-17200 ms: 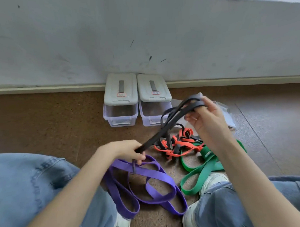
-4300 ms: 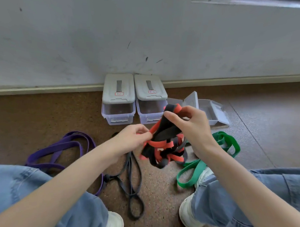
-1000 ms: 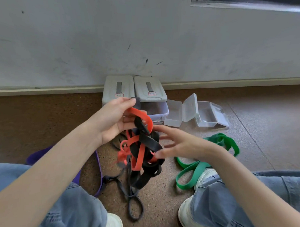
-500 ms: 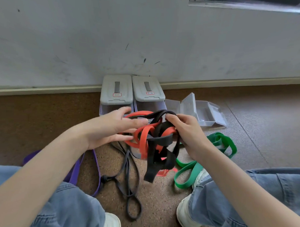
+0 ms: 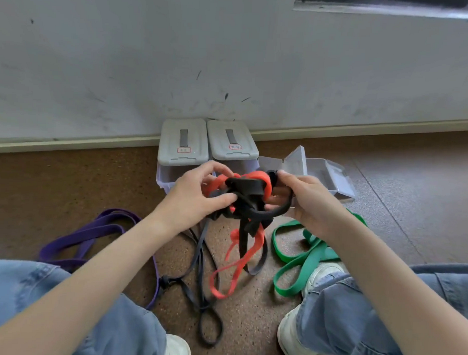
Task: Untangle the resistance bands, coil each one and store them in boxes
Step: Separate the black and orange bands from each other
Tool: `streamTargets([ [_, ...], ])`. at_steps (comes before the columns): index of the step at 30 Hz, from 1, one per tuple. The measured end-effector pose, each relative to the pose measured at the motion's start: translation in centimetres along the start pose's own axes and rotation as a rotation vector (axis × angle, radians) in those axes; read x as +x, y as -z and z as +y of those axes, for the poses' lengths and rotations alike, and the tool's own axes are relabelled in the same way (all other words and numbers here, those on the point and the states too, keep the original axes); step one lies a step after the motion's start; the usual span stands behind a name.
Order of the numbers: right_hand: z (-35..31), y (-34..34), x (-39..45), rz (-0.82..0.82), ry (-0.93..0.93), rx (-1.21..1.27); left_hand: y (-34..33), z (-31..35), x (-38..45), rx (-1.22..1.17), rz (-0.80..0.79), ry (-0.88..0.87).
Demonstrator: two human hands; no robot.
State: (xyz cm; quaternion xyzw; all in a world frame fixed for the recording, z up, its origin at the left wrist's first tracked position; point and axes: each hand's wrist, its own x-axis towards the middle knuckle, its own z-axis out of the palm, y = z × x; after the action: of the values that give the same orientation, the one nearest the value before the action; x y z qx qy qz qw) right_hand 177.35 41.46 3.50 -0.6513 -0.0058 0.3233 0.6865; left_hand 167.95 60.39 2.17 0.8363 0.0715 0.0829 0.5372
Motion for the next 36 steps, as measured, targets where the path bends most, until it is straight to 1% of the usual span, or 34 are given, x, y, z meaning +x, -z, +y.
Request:
streamTargets([
  [2,0.0,0.2,0.2,0.095,0.062,-0.235,1.0,0.1,0.2,-0.095,0.007,0.052],
  [3,0.0,0.3,0.3,0.149,0.075,-0.296,1.5,0.2,0.4,-0.172,0.003,0.102],
  [4,0.0,0.4,0.3,0.18,0.067,-0.297,2.0,0.2,0.5,-0.222,0.012,0.142],
  [6,-0.1,0.5,0.1,0.163,0.028,-0.199,2.7,0.4,0.6,-0.17,0.067,0.165],
  [9,-0.2,0.6,-0.1,0.015,-0.076,-0.063,2.5,0.4,0.5,0.111,0.193,0.073],
  [11,-0.1,0.2,-0.4,-0.104,-0.148,-0.08,1.9,0.6,0.1,0.379,0.276,-0.042],
  [13,-0.3,-0.3,-1.0,-0.207,-0.178,-0.251,1.3,0.5,-0.1,0.649,0.328,-0.195],
  [14,-0.2,-0.6,-1.1,-0.226,-0.177,-0.382,1.1,0.6,-0.2,0.681,0.332,-0.228],
  [15,-0.1,-0.9,-1.1,-0.212,-0.158,-0.523,1.1,0.9,-0.3,0.633,0.319,-0.227],
  [16,0.0,-0.9,-1.1,-0.159,-0.121,-0.704,1.1,1.2,-0.3,0.531,0.281,-0.217],
  [18,0.2,-0.3,-0.7,-0.005,0.061,-1.15,1.1,2.0,-0.2,0.311,0.169,-0.213],
  [19,0.1,0.0,-0.7,0.02,0.161,-1.222,0.9,2.5,-0.3,0.227,0.12,-0.221],
  [20,-0.1,-0.1,-0.8,-0.046,0.249,-1.17,0.7,2.9,-0.2,0.157,0.082,-0.235],
  [22,0.0,-0.8,-1.0,-0.262,0.367,-0.95,0.2,3.5,-0.1,0.046,0.045,-0.259],
  [23,0.2,-1.1,-1.0,-0.317,0.411,-0.904,0.0,3.6,-0.1,-0.025,0.039,-0.254],
  [24,0.2,-1.2,-1.0,-0.324,0.434,-0.902,-0.1,3.8,-0.1,-0.119,0.046,-0.227],
  [26,-0.1,-1.2,-1.1,-0.375,0.426,-0.86,0.1,3.9,-0.2,-0.34,0.095,-0.115],
  [28,-0.1,-1.1,-1.3,-0.524,0.348,-0.773,0.7,3.7,-0.1,-0.565,0.141,-0.013],
  [29,0.3,-1.2,-1.4,-0.569,0.343,-0.82,0.9,3.6,-0.1,-0.66,0.148,0.016],
  [30,0.9,-1.6,-1.5,-0.537,0.405,-0.964,1.0,3.6,0.0,-0.727,0.142,0.029],
  [31,1.8,-2.2,-1.6,-0.446,0.51,-1.115,1.0,3.7,0.0,-0.767,0.116,0.032],
  [32,2.7,-3.0,-1.6,-0.336,0.618,-1.192,1.0,3.8,0.0,-0.79,0.082,0.032],
  [33,3.4,-3.7,-1.7,-0.249,0.697,-1.186,1.0,3.8,0.1,-0.798,0.055,0.036],
  [34,3.7,-4.1,-1.6,-0.192,0.739,-1.126,1.1,3.8,0.2,-0.787,0.053,0.047],
  [35,3.7,-4.2,-1.5,-0.153,0.734,-1.031,1.3,3.5,0.4,-0.759,0.083,0.072],
  [36,3.3,-3.9,-1.3,-0.11,0.68,-0.91,1.5,3.1,0.6,-0.676,0.152,0.102],
])
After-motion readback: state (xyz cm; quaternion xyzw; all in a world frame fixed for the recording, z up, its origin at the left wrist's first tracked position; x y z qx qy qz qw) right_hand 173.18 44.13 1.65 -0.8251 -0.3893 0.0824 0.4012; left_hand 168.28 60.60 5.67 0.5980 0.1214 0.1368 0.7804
